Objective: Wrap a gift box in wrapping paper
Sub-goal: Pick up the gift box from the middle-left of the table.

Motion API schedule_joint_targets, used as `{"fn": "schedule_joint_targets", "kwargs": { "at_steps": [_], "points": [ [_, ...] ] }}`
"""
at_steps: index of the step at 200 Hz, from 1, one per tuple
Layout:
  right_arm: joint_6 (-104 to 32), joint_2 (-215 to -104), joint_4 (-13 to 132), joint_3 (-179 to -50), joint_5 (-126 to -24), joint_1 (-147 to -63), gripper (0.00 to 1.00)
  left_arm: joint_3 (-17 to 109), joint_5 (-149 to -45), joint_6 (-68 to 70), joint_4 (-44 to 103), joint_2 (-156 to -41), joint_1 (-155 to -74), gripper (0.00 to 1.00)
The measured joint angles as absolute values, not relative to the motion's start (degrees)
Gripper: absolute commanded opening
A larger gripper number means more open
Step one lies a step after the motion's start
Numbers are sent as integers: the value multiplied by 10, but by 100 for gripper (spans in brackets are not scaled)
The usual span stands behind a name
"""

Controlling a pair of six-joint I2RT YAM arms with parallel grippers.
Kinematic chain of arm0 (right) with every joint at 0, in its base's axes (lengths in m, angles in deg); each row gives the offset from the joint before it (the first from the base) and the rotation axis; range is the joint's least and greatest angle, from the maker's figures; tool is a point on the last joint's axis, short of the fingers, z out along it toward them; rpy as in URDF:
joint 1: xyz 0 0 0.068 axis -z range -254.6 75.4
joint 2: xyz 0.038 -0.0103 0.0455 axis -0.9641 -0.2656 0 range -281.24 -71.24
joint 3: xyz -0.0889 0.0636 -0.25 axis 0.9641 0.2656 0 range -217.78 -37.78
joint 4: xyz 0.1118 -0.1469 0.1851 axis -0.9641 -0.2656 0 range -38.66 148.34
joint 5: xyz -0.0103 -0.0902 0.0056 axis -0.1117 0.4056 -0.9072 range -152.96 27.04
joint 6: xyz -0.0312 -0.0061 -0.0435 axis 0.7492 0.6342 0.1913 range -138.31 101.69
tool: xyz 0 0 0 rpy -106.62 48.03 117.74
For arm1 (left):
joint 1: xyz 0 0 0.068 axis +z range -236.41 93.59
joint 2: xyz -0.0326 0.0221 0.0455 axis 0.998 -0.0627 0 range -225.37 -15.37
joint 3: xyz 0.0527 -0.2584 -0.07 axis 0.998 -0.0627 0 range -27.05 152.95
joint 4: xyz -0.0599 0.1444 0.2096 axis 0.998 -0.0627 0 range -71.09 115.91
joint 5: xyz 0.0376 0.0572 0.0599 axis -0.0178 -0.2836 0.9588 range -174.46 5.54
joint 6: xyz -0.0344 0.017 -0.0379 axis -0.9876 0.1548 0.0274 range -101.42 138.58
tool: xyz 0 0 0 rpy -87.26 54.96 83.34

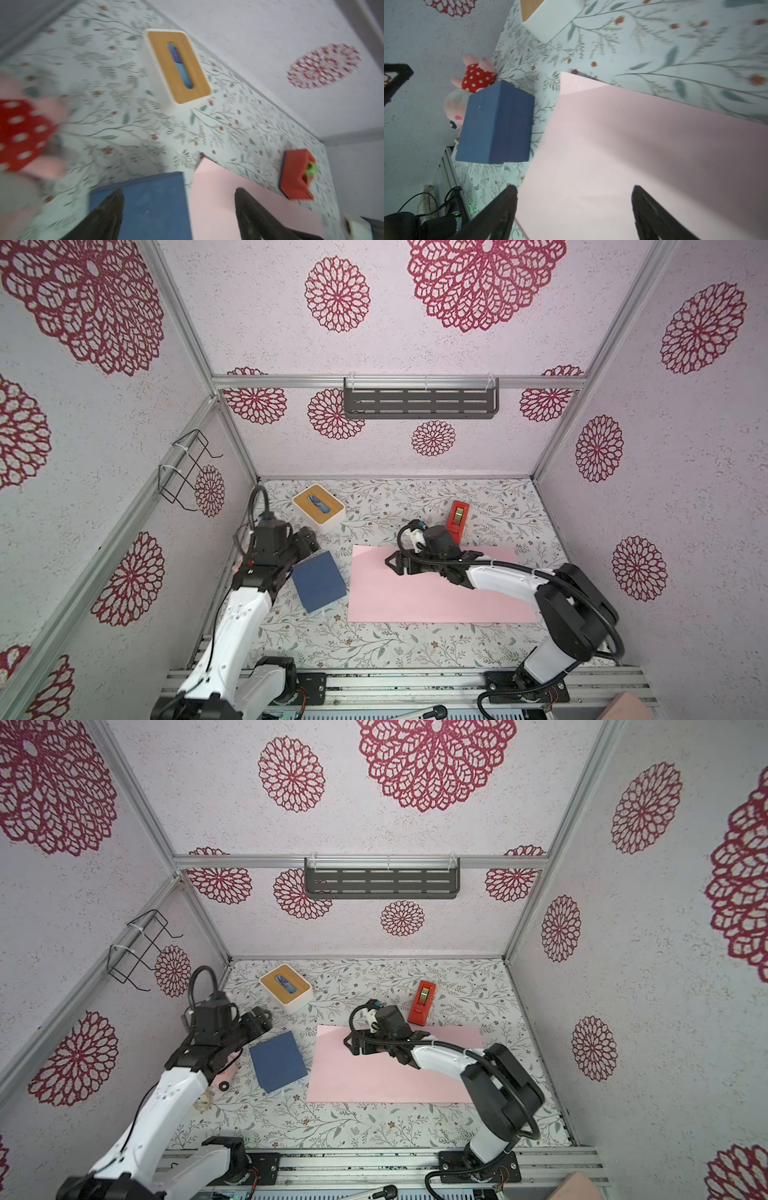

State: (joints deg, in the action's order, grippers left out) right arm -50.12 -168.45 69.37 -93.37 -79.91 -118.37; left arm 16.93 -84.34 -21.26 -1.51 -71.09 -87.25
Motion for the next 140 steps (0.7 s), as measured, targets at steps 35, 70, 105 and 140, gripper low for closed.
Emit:
{"fn": "schedule_joint_targets", "kwargs": {
  "at_steps": [35, 70, 105, 140],
  "points": [
    [-555, -1822, 738, -1062, -828, -1245, 93, 92, -854, -256, -88, -653, -809, 89],
    [-600, -1926, 727, -1195, -847, -1283, 86, 41, -936, -292, -76, -685, -794, 93],
    [-628, -1973, 704, -1247, -863, -1300, 78, 23, -978, -301, -44, -722, -794, 91],
    [-645, -1990, 688, -1262, -882, -1301, 71, -1, -1001, -306, 2, -739, -793, 82]
  ]
}}
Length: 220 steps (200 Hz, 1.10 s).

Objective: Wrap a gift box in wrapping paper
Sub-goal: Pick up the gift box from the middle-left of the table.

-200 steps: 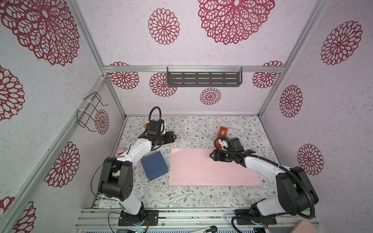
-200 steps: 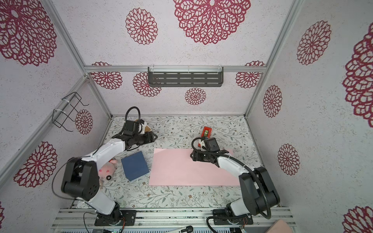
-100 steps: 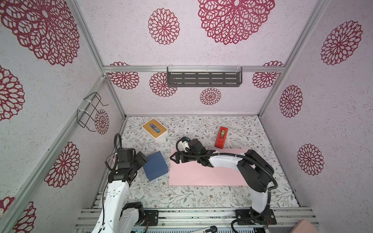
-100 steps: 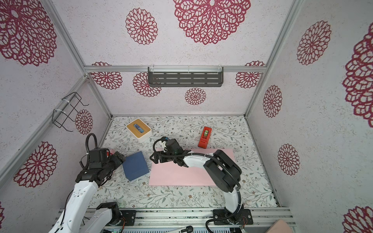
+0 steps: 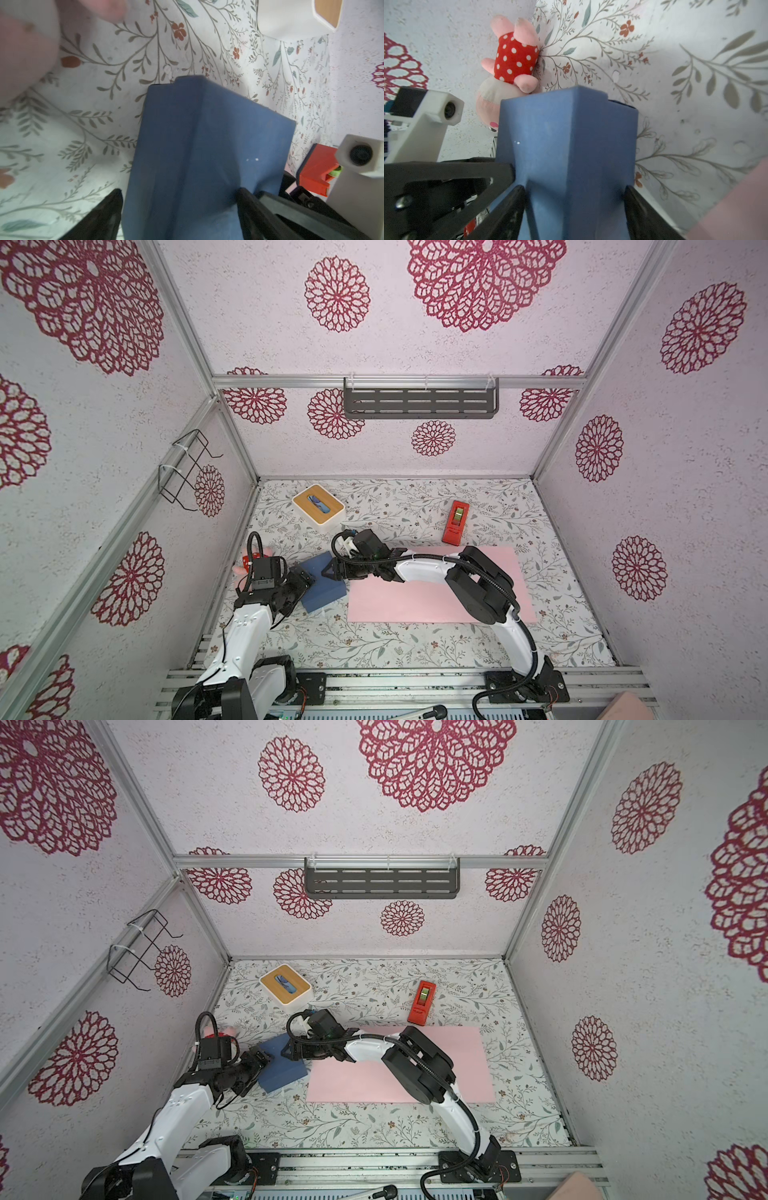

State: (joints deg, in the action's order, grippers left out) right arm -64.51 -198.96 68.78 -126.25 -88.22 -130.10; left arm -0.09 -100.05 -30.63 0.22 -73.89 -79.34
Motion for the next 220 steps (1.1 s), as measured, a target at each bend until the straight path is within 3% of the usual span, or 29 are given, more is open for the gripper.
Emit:
{"fn": "schedule_joint_targets", "kwargs": {
  "at_steps": [17, 122, 220],
  "points": [
    [-647, -1991, 679, -1273, -888, -1300, 68, -14, -1022, -310, 39, -742, -793, 77],
    [-680, -1987, 701, -1273, -882, -1281, 62, -30, -1045, -320, 90, -715, -818, 74],
    [-675, -1797, 672, -1071, -796, -1261, 61, 40, -976, -354, 109, -794, -1011, 73]
  ]
}}
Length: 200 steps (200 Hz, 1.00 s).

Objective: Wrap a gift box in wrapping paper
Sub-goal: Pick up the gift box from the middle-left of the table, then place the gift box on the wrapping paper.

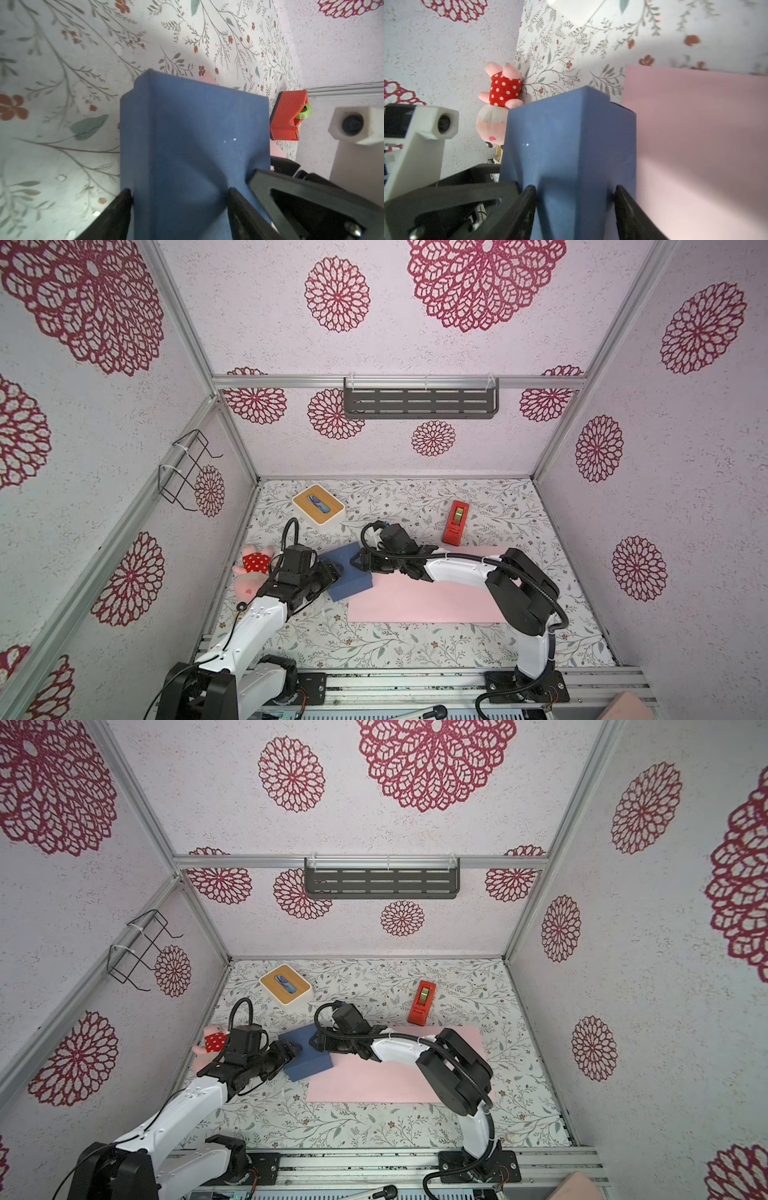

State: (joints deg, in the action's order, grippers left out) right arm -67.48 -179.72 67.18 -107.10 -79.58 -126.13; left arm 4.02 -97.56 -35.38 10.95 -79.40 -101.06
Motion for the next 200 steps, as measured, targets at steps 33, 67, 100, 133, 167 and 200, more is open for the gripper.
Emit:
{"fn": "schedule_joint_targets", "kwargs": {
  "at_steps": [33, 67, 100, 133, 167, 200],
  "points": [
    [-680, -1700, 650, -970, -774, -1250, 60, 91, -934, -364, 135, -871, -1098, 73],
    [-686, -1609, 624, -884, -745, -1230, 59, 154, -908, -371, 170, -964, -1176, 73],
    [-690, -1547, 591, -819, -728, -1195, 59, 212, -910, -380, 192, -1058, -1237, 73],
    [-684, -1485, 548, -788, -716, -1156, 59, 280, -926, -378, 192, -1119, -1269, 73],
    [-668, -1434, 521, -772, -717, -1125, 59, 318, -958, -376, 193, -1144, -1277, 73],
    [-649, -1427, 501, -765, -721, -1101, 60, 347, -994, -376, 193, -1184, -1279, 72]
  ]
}}
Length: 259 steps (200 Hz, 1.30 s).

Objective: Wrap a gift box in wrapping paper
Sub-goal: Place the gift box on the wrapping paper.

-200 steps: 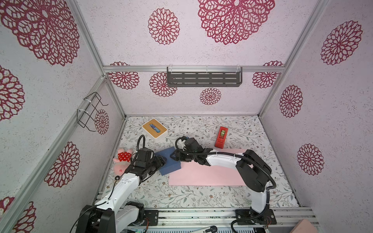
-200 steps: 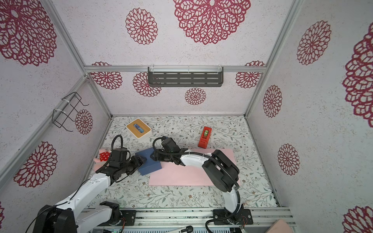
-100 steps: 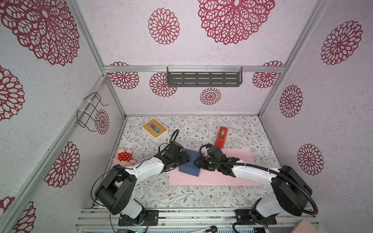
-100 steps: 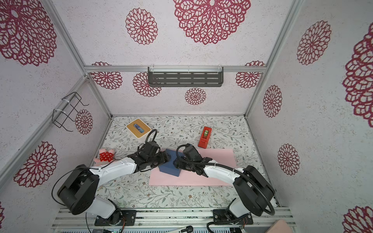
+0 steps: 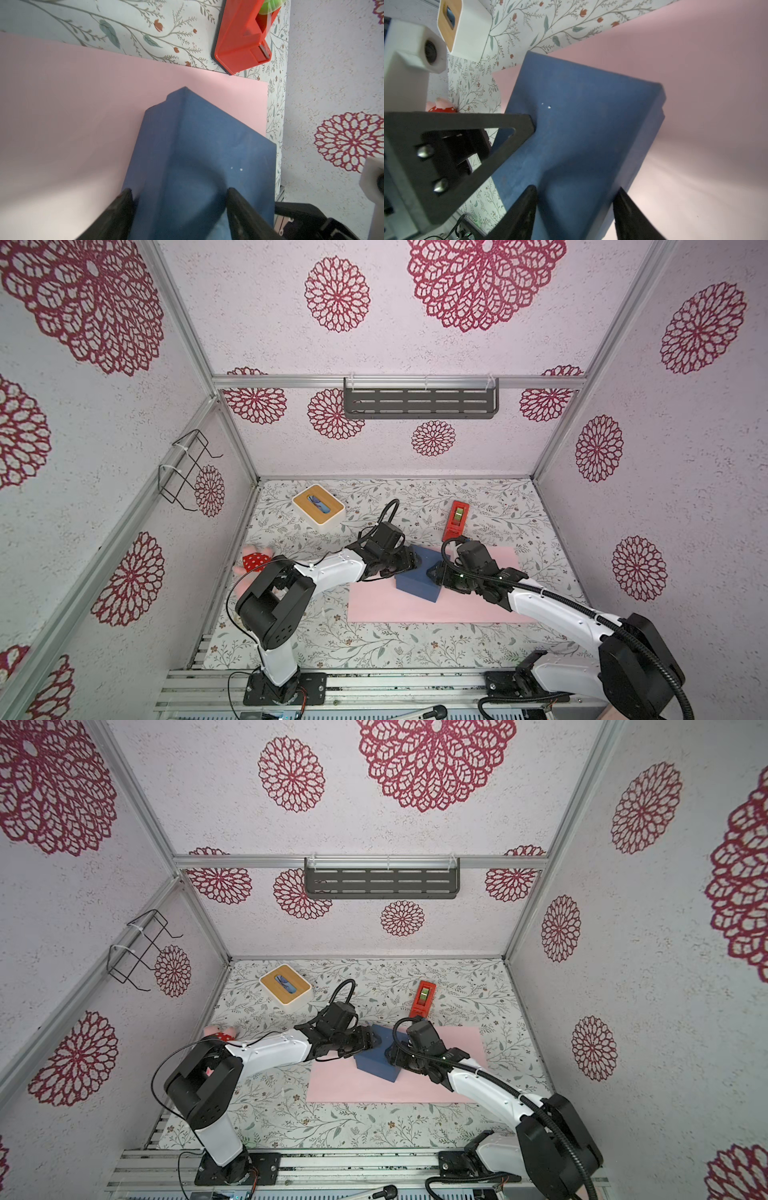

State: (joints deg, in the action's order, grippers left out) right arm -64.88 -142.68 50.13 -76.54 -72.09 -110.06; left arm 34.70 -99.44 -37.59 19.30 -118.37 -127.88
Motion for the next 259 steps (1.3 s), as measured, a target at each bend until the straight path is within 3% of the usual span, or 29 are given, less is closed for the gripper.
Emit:
{"fn": "schedule_joint_targets", "kwargs": {
  "at_steps": [64, 131, 197, 226, 259],
  "points": [
    [-596, -1438, 476, -765, -725, -1049, 67, 366, -1065, -369, 171, -1206, -1293, 72],
    [-537, -1429, 440, -767, -737, -990, 90, 382, -1098, -327, 126, -1184, -1282, 81],
    [-486, -1397, 415, -788, -744, -884, 91, 286, -1041, -255, 121, -1061, -1099, 78],
    [-476, -1447, 431, -788, -755, -862, 90, 286, -1015, -182, 110, -1087, -1024, 77],
    [-466, -1466, 446, -766, -770, -827, 88, 307, -1011, -98, 101, -1148, -1015, 77]
  ]
}}
